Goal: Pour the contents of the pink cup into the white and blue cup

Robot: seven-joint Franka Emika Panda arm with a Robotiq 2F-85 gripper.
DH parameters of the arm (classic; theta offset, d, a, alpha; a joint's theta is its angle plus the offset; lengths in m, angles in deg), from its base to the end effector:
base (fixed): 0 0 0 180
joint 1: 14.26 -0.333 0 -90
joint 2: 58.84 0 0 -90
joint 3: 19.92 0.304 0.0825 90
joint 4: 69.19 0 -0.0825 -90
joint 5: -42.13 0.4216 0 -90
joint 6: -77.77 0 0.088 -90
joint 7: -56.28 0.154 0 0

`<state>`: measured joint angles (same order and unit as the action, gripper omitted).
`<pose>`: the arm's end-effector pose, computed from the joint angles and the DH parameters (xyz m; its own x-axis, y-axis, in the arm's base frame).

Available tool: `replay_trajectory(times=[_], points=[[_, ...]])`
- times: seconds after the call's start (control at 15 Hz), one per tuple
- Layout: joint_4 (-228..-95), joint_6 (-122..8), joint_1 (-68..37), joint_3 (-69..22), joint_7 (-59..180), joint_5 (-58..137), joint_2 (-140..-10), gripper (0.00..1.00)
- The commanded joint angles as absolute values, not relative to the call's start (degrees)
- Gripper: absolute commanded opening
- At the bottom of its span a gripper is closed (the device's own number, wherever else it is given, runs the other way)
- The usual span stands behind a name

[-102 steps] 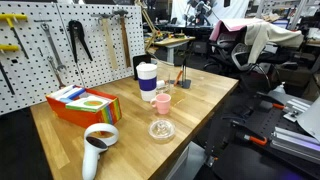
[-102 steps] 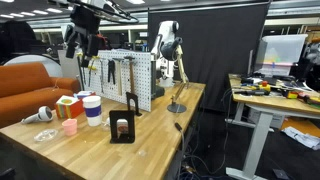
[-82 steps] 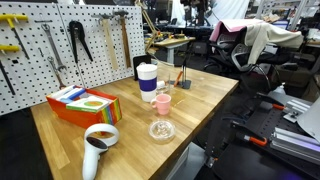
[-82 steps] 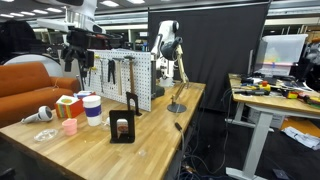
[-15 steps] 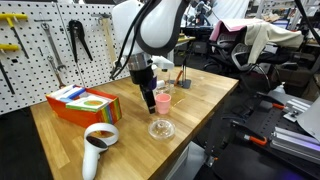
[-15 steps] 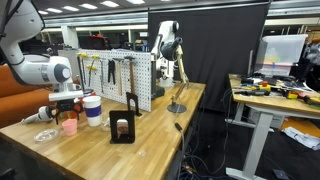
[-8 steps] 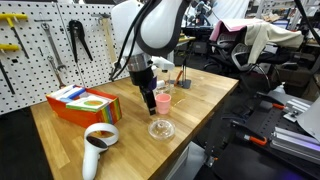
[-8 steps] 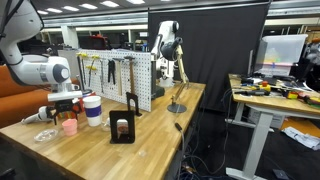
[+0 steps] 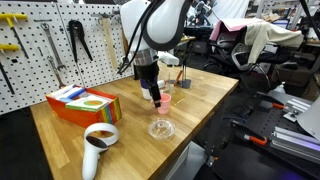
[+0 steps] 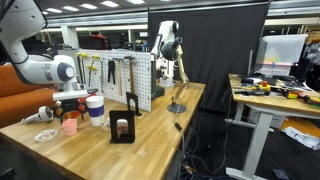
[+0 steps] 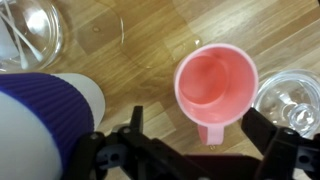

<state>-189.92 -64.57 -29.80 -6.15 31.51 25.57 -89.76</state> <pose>0.4904 0.2840 0.0622 0.3924 0.9102 -0.1322 0.9156 -0.4003 -0.0387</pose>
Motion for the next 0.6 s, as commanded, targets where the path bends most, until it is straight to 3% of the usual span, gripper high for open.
replay_trajectory(times=[0.0,0.33,0.53], points=[[-191.35,-65.17,-28.76,-5.31,31.03,25.46,-88.99,1.00],[-191.21,-65.10,-28.71,-4.36,30.48,25.89,-89.27,0.99],[-191.29,-65.21,-28.54,-3.84,30.29,26.31,-89.35,0.71]])
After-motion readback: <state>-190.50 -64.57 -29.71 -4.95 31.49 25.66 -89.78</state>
